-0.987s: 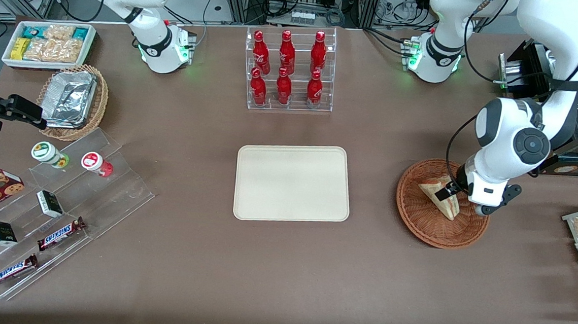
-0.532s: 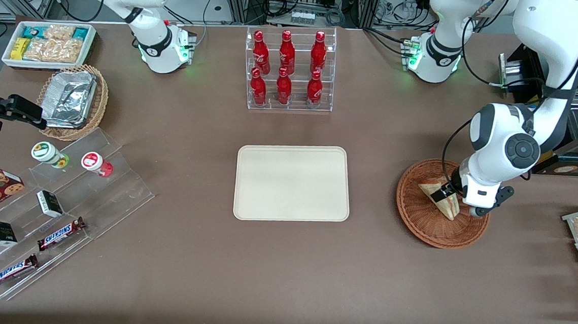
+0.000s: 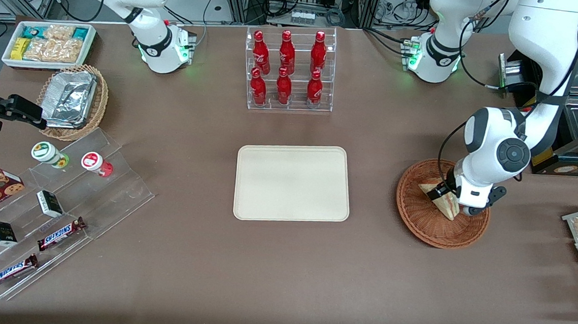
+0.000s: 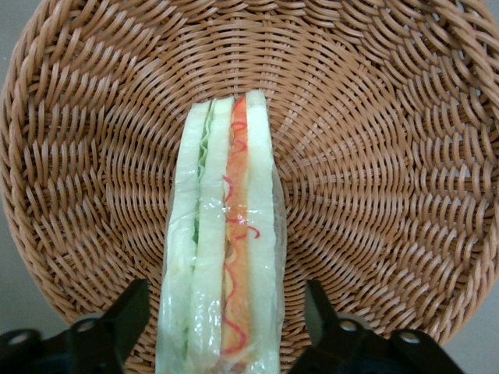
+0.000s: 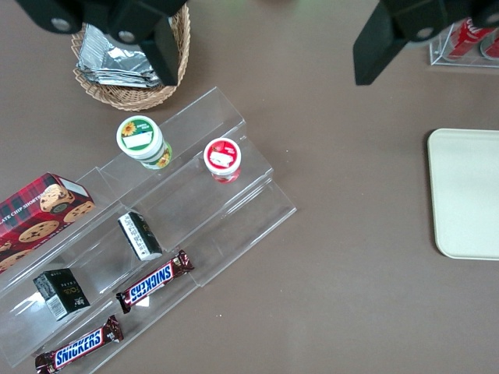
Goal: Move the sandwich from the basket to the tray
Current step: 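Close the left gripper on the sandwich's upright edge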
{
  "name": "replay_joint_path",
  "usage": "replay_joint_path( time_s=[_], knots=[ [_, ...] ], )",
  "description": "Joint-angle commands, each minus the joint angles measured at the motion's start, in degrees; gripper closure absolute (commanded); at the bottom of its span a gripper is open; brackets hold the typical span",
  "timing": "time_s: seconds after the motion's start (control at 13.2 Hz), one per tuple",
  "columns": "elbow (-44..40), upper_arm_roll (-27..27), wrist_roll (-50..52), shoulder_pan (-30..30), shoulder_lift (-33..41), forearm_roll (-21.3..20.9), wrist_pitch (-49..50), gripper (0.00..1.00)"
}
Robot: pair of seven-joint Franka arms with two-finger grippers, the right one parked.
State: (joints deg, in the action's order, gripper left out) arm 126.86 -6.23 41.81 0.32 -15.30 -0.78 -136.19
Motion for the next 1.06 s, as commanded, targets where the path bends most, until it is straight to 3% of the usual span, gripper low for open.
replay_joint_path(
  time_s=[0.0, 0.3, 0.61, 0.99],
  knots=[
    [0.84, -0.10, 1.09, -0.23, 0.70, -0.80, -0.49, 1.00],
    [-0.99, -0.54, -1.71, -1.11, 1.67, -0.80, 3.81, 1.00],
    [-12.32, -1.41, -5.33, -2.69, 0.89, -0.80, 17.51, 1.00],
    [-19.10, -1.50, -6.91, -9.88, 0.53, -0.45, 18.59, 1.00]
  ],
)
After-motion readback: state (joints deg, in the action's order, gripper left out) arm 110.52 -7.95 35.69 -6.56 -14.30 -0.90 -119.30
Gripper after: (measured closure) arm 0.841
